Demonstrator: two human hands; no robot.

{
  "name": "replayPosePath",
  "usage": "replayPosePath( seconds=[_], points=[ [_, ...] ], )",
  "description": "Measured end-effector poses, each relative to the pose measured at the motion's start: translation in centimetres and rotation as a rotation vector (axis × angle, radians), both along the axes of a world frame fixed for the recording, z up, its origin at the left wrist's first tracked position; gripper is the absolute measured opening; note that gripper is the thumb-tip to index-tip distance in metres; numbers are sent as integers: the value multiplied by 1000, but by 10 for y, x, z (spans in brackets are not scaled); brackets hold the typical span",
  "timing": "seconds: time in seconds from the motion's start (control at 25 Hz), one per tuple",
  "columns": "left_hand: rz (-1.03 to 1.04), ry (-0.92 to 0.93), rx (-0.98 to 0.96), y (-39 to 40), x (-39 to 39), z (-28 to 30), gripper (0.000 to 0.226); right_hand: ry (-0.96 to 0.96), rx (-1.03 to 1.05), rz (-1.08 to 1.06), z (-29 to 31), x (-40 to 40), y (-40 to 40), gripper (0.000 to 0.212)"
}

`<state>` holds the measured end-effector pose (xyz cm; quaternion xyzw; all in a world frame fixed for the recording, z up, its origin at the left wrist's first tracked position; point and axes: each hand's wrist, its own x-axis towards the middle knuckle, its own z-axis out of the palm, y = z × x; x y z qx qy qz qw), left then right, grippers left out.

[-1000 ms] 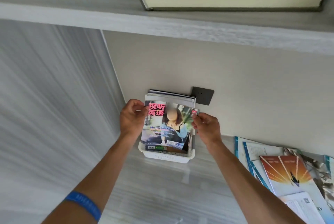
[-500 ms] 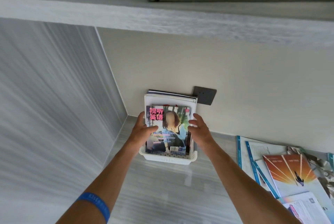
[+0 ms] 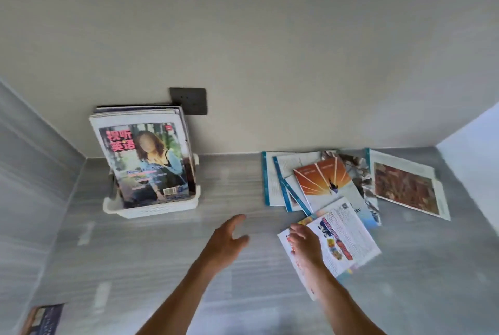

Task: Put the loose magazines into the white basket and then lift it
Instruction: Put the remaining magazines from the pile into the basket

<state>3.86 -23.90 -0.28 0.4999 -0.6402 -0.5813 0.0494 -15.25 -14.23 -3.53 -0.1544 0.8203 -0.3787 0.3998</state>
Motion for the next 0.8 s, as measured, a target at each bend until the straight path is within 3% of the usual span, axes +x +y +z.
replayPosePath(
  seconds=[0.12, 0.28, 0.4, 0.52, 0.6, 0.72, 0.8],
  points=[
    [-218, -126, 54, 49, -62, -15, 53, 63, 111, -109, -16, -68, 57, 24],
    [-391, -263, 63, 96, -111, -35, 56, 139, 256, 19, -34, -119, 109, 32],
    [-507, -303, 60, 115, -137, -51, 61, 238, 247, 68, -36, -165, 120, 51],
    [-510, -311, 102, 117, -154, -63, 69, 256, 220, 135, -38, -208, 115, 57],
    [-508, -328, 112, 116, -158, -69, 71, 204, 236, 140, -40, -221, 111, 51],
    [-465, -343, 187, 118, -157, -69, 70, 200, 324, 106, -29, -222, 106, 19],
    [-405, -302, 211, 116, -154, -63, 58, 244, 274, 161, -13, -217, 99, 17]
  ],
)
